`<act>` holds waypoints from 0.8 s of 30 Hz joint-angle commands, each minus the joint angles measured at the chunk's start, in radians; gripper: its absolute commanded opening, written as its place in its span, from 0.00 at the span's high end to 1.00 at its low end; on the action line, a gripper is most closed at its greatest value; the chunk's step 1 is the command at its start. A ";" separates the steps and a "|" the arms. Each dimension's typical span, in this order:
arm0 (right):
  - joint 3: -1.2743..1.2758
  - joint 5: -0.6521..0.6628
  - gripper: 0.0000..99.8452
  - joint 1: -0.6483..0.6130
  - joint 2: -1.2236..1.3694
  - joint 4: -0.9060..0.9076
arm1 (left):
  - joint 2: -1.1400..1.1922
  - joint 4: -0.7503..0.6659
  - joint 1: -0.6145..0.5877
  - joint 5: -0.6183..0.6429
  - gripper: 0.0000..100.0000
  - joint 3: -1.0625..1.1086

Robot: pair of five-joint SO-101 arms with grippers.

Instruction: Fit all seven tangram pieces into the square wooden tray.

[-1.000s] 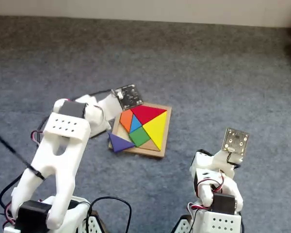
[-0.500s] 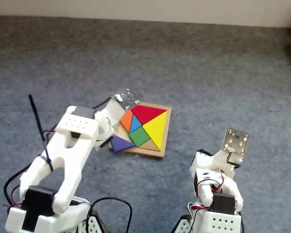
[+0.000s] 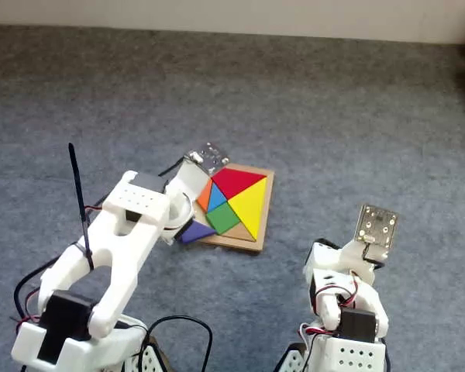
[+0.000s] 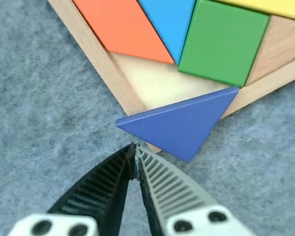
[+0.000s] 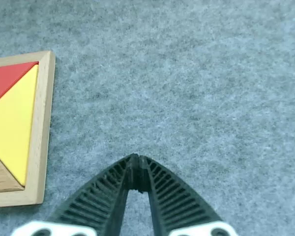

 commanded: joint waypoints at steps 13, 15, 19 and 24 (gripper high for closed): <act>0.143 0.008 0.99 0.010 -0.005 -0.039 | 0.113 -0.064 0.081 0.015 0.99 -0.064; 0.143 0.008 0.99 0.010 -0.005 -0.039 | 0.107 -0.060 0.077 0.051 0.99 -0.079; 0.143 0.008 0.99 0.010 -0.005 -0.039 | 0.050 -0.028 0.021 0.083 0.99 -0.153; 0.143 0.008 0.99 0.010 -0.005 -0.039 | -0.108 0.092 0.018 0.083 0.99 -0.183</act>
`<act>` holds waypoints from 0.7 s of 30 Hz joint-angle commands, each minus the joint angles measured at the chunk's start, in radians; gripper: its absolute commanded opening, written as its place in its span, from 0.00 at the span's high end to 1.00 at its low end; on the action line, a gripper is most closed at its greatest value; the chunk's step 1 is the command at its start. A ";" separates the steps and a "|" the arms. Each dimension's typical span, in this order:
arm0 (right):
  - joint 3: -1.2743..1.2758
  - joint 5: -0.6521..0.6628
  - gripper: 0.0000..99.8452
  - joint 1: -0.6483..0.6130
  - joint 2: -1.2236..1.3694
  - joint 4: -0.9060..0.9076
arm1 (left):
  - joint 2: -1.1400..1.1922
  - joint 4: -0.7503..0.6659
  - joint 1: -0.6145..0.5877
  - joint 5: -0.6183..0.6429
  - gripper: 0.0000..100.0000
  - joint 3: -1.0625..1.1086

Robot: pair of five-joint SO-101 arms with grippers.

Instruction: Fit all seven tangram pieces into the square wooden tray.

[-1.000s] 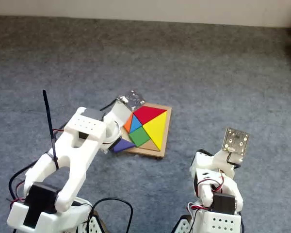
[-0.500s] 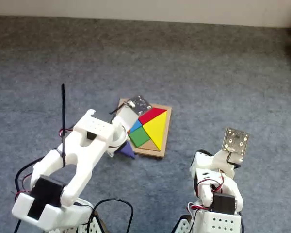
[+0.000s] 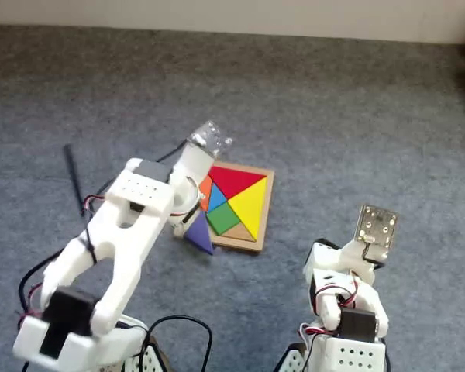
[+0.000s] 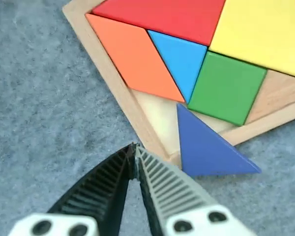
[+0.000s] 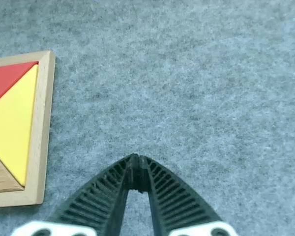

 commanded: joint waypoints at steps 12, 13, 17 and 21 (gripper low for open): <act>0.143 0.006 0.99 0.010 -0.005 -0.039 | -0.222 0.020 0.188 0.087 0.99 0.156; 0.143 0.006 0.99 0.010 -0.005 -0.039 | -0.222 -0.006 0.196 0.089 0.99 0.176; 0.143 0.006 0.99 0.010 -0.005 -0.038 | -0.220 -0.069 0.206 0.091 0.99 0.223; 0.143 0.006 0.99 0.010 -0.005 -0.038 | -0.219 -0.091 0.208 0.092 0.99 0.236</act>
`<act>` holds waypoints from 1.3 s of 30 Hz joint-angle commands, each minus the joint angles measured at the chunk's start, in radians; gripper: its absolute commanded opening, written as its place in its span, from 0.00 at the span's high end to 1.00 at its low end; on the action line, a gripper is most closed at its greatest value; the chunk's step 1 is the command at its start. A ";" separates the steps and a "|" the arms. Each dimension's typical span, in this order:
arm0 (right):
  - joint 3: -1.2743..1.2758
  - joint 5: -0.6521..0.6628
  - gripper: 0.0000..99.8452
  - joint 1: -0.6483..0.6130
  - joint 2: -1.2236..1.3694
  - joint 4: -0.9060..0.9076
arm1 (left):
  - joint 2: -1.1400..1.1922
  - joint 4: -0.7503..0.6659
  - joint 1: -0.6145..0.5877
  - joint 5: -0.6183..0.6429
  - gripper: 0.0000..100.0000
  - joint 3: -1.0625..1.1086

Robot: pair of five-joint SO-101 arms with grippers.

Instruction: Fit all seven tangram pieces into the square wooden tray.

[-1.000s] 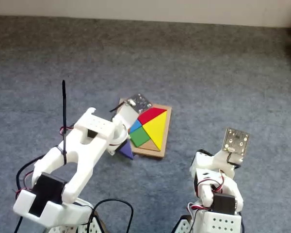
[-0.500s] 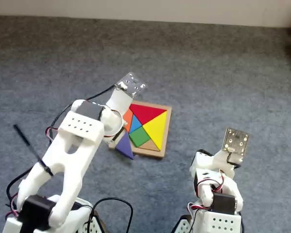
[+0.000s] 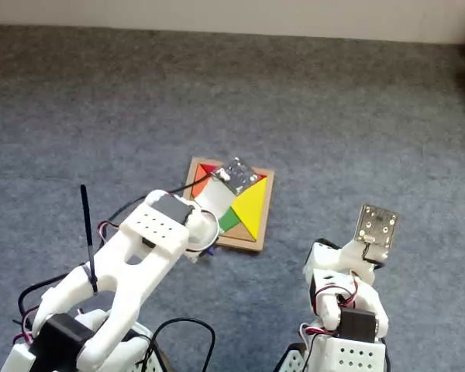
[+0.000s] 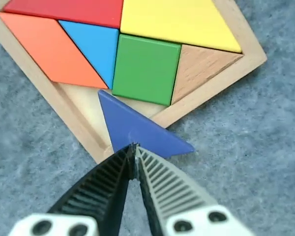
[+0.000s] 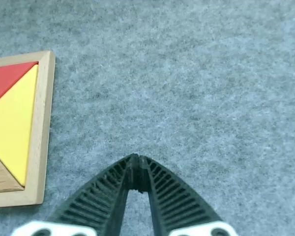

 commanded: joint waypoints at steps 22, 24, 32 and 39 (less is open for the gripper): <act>0.143 0.008 0.99 0.012 -0.005 -0.036 | 0.104 -0.146 0.036 0.048 0.99 -0.007; 0.143 0.008 0.99 0.012 -0.005 -0.036 | 0.136 -0.124 0.035 0.058 0.99 -0.039; 0.143 0.008 0.99 0.012 -0.005 -0.036 | 0.197 -0.118 -0.013 0.132 0.99 -0.102; 0.143 0.008 0.99 0.012 -0.005 -0.036 | 0.194 -0.121 -0.038 0.133 0.99 -0.104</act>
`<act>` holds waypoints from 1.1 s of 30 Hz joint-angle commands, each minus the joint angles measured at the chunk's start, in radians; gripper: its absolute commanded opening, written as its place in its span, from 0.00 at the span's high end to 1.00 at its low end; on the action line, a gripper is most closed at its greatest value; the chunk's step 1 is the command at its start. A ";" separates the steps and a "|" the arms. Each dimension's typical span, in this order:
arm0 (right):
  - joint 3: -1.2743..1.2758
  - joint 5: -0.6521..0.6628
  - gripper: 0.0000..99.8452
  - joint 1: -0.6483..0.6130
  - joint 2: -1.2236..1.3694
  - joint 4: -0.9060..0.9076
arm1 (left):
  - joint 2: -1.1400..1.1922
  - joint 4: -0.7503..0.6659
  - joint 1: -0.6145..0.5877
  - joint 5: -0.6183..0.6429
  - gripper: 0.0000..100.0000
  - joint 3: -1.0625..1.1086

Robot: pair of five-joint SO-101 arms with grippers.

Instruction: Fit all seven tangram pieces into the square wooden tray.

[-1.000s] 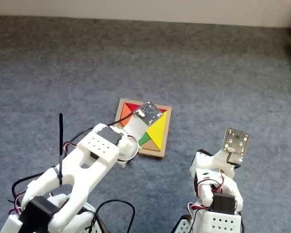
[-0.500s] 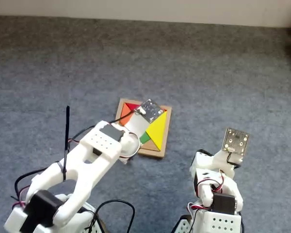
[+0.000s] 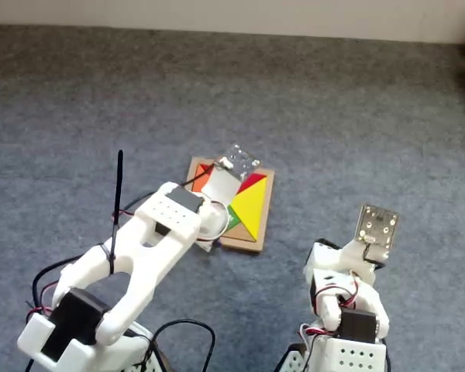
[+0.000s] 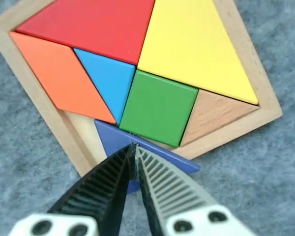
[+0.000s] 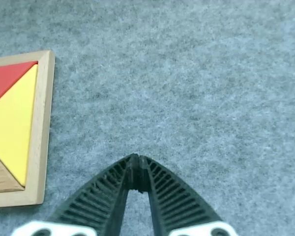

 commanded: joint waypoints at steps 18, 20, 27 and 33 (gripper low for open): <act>0.143 0.008 0.99 0.012 -0.005 -0.036 | -0.094 -0.048 -0.081 0.009 0.99 -0.058; 0.143 0.008 0.99 0.012 -0.005 -0.036 | -0.156 -0.037 -0.076 0.009 0.99 -0.050; 0.143 0.008 0.99 0.012 -0.005 -0.036 | -0.295 0.112 -0.073 0.009 0.99 -0.021; 0.143 0.008 0.99 0.012 -0.005 -0.036 | -0.252 0.032 -0.073 0.011 0.99 0.102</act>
